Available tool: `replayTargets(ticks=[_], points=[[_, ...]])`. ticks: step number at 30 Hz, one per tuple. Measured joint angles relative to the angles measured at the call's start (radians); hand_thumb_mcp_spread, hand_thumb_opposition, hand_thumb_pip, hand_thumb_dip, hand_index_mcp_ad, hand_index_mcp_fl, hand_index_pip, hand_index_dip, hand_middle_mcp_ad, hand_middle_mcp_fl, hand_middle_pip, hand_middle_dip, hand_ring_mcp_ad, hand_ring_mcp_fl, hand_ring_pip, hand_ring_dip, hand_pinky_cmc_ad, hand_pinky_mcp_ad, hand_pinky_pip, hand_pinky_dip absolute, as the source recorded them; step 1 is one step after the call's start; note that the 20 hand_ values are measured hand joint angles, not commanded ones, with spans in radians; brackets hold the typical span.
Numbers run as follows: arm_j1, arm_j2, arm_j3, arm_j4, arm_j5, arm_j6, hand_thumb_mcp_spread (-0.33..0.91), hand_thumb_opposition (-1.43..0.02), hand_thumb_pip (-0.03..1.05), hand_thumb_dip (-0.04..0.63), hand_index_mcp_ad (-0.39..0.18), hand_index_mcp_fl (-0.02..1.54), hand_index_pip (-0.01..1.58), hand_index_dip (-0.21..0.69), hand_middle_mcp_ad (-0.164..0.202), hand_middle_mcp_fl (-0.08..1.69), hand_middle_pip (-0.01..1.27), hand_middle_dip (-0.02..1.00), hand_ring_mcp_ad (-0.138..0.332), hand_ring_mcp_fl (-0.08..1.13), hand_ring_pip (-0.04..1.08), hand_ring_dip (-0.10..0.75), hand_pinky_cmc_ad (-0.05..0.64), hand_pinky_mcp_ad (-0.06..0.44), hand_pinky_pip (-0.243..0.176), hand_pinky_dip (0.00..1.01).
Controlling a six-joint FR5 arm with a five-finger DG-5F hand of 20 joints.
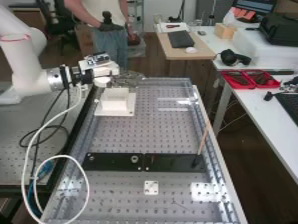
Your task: Grab the larger nut and place it in the white container
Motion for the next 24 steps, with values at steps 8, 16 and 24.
replayTargets(ticks=[8,16,24], points=[[0.006,-0.025,-0.006,0.003,0.019,0.004,0.34,-0.92,0.72,0.3,-0.068,0.28,1.52,-0.003,0.077,0.14,0.13,0.15,0.148,0.0,0.13,0.086,0.316,0.215,-0.089,0.48],[0.013,-0.036,0.011,-0.054,0.043,-0.008,0.3,-0.9,0.85,0.3,-0.087,0.14,1.54,-0.031,0.077,0.06,0.14,0.14,0.148,0.0,0.2,0.07,0.316,0.215,-0.093,0.59],[0.015,-0.039,0.018,-0.071,0.059,0.001,0.25,-0.87,0.89,0.302,-0.113,0.01,1.54,-0.028,0.075,0.0,0.14,0.13,0.148,0.0,0.21,0.04,0.316,0.232,-0.105,0.71]])
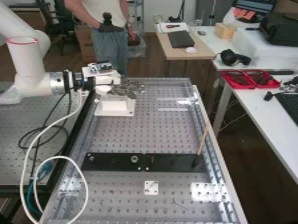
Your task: Grab the larger nut and place it in the white container
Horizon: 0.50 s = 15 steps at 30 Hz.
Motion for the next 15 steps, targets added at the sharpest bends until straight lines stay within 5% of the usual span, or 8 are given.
replayTargets(ticks=[10,15], points=[[-0.042,0.052,0.0,0.001,0.04,0.021,0.23,-0.87,0.89,0.302,-0.122,0.01,1.54,-0.031,0.075,0.0,0.14,0.13,0.148,0.0,0.23,0.028,0.316,0.232,-0.106,0.75],[-0.125,0.112,0.027,-0.029,0.051,0.039,0.21,-0.87,0.89,0.298,-0.122,0.01,1.54,-0.038,0.07,0.0,0.14,0.13,0.145,0.0,0.23,0.028,0.316,0.223,-0.106,0.75]])
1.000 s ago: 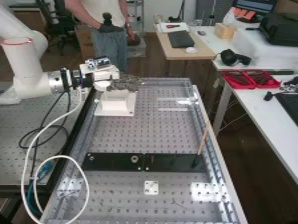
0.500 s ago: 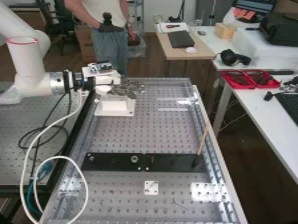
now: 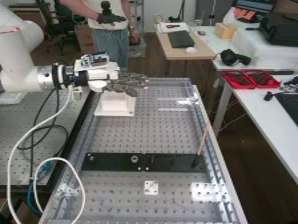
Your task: Grab the larger nut and place it in the white container
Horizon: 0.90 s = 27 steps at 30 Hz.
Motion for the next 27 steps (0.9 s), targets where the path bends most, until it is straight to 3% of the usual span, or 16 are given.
replayTargets(ticks=[3,12,16,21,25,27], points=[[-0.059,0.02,0.026,-0.025,-0.02,0.004,0.21,-0.87,0.89,0.298,-0.11,0.01,1.54,-0.042,0.075,0.0,0.14,0.13,0.15,0.0,0.23,0.028,0.316,0.248,-0.112,0.75],[-0.22,0.035,0.102,-0.054,-0.115,0.013,0.21,-0.87,0.89,0.284,-0.117,0.01,1.54,-0.042,0.072,0.0,0.14,0.13,0.147,0.0,0.22,0.028,0.316,0.246,-0.113,0.75],[-0.258,0.038,0.133,-0.065,-0.116,0.024,0.21,-0.87,0.89,0.284,-0.11,0.01,1.54,-0.042,0.075,0.0,0.14,0.13,0.15,0.0,0.21,0.028,0.316,0.25,-0.11,0.74],[-0.282,0.045,0.193,-0.147,-0.069,0.026,0.21,-0.87,0.85,0.284,-0.11,0.01,1.54,-0.042,0.075,0.0,0.14,0.14,0.15,0.0,0.2,0.031,0.316,0.25,-0.113,0.72],[-0.283,0.055,0.223,-0.184,-0.004,0.003,0.21,-0.87,0.81,0.278,-0.113,0.0,1.4,-0.042,0.075,0.0,0.14,0.15,0.15,0.0,0.17,0.033,0.316,0.246,-0.11,0.71],[-0.28,0.06,0.241,-0.205,0.045,-0.009,0.18,-0.85,0.76,0.253,-0.112,0.01,1.23,-0.042,0.073,0.0,0.14,0.16,0.147,0.0,0.16,0.035,0.316,0.262,-0.11,0.67]])
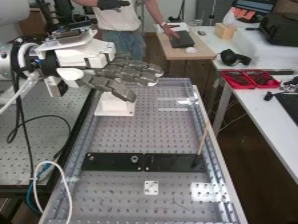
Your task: Grab the larger nut and place it in the white container
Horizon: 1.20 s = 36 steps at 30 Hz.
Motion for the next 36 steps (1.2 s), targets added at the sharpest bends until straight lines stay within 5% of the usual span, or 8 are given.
replayTargets(ticks=[6,12,23,36], points=[[0.014,-0.002,0.055,-0.06,0.107,-0.006,0.1,-0.8,0.7,0.176,-0.11,0.01,0.61,-0.101,0.075,0.0,0.14,0.17,0.15,0.0,0.12,0.058,0.318,0.286,-0.11,0.61],[0.015,-0.024,0.093,-0.078,0.132,0.025,0.04,-0.81,0.66,0.12,-0.113,0.0,0.29,-0.164,0.073,0.0,0.14,0.17,0.141,0.0,0.11,0.063,0.333,0.316,-0.11,0.51],[0.003,-0.066,0.156,-0.073,0.113,0.017,0.0,-0.8,0.66,0.079,-0.11,0.0,0.2,-0.188,0.075,0.0,0.14,0.17,0.173,0.0,0.1,0.063,0.367,0.312,-0.11,0.39],[-0.005,-0.089,0.198,-0.097,0.088,0.017,-0.01,-0.82,0.69,0.079,-0.11,0.02,0.19,-0.188,0.075,0.0,0.14,0.17,0.171,0.0,0.09,0.063,0.367,0.312,-0.11,0.37]])
